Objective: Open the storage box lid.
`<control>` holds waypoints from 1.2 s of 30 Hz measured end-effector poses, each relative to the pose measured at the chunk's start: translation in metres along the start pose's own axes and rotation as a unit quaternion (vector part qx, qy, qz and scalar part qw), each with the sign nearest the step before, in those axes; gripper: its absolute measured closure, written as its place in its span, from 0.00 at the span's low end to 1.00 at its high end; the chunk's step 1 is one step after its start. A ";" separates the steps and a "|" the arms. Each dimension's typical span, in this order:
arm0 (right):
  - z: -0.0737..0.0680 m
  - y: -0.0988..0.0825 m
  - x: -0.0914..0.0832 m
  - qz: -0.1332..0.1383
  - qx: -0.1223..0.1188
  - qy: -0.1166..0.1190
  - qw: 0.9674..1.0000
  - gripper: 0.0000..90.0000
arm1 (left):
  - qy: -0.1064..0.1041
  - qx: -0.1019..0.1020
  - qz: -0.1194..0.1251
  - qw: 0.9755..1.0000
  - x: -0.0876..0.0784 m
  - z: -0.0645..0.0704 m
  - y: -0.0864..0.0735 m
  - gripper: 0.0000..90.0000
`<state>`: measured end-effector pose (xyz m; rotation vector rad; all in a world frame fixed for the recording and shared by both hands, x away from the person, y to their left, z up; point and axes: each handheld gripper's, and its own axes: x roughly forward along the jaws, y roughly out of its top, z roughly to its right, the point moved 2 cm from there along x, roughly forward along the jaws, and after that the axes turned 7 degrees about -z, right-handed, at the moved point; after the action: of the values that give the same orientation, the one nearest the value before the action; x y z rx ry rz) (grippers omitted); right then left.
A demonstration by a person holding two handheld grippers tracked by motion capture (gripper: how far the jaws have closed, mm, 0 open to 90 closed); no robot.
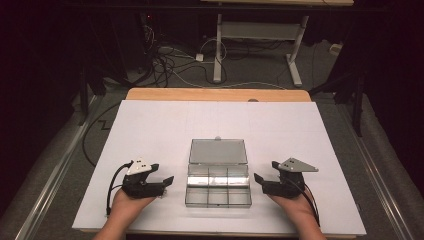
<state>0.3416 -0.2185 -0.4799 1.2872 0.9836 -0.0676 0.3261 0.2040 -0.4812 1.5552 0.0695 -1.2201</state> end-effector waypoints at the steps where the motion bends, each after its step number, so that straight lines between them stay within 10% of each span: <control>1: -0.001 -0.001 -0.001 0.001 0.000 -0.001 1.000 0.17 | -0.001 0.001 0.000 1.000 0.000 0.000 -0.001 0.22; 11: -0.008 -0.006 -0.012 0.009 -0.004 0.000 1.000 0.00 | 0.000 0.003 -0.007 1.000 0.000 0.001 -0.003 0.00; 36: 0.001 -0.031 -0.048 0.039 0.005 -0.013 0.999 0.00 | 0.014 0.003 0.018 1.000 -0.036 0.007 -0.034 0.00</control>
<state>0.2954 -0.2522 -0.4732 1.3293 0.9107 -0.0286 0.2846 0.2309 -0.4782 1.5726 0.0556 -1.1727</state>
